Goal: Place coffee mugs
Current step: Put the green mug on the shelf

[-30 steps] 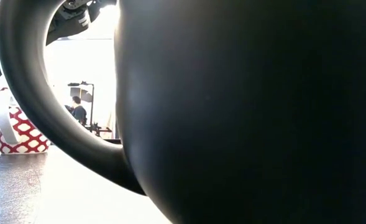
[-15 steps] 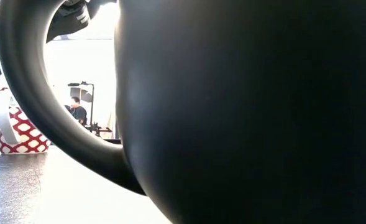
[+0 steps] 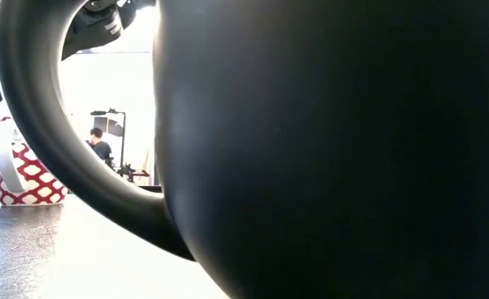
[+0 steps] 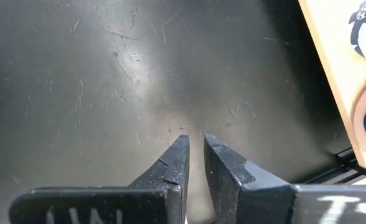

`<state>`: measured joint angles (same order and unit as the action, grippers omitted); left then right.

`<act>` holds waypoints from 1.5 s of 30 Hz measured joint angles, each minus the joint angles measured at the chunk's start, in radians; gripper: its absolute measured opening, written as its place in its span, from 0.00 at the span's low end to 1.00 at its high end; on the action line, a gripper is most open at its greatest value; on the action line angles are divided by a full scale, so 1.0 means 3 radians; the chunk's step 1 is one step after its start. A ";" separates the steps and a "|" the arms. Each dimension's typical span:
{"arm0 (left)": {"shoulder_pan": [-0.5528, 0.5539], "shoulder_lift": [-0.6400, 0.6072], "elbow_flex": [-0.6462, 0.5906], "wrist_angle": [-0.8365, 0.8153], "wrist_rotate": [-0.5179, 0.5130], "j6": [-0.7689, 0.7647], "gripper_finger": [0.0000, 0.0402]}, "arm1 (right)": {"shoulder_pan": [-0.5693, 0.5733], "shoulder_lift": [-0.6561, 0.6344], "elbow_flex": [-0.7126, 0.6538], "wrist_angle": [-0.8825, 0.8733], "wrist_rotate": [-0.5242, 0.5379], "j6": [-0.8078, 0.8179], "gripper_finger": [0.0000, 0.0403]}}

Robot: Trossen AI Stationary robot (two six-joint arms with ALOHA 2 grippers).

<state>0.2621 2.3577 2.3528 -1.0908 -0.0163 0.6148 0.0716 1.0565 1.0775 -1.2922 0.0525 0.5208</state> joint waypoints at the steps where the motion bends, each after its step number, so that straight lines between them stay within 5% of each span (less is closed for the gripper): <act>1: 0.0011 0.0017 0.0000 -0.0013 -0.0044 -0.0017 0.20 | 0.0000 0.0000 0.0000 0.0000 0.0000 0.0000 0.09; 12: 0.0103 0.0089 0.0000 0.0008 -0.0353 -0.0016 0.19 | 0.0000 0.0000 0.0000 0.0003 0.0000 -0.0014 0.09; 45: 0.0213 0.0067 0.0004 0.0327 -0.0317 -0.0011 0.19 | 0.0001 0.0000 0.0000 0.0036 0.0000 -0.0026 0.09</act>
<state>0.3259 2.3778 2.3539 -0.9927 -0.1112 0.6116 0.0719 1.0565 1.0775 -1.2816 0.0525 0.5129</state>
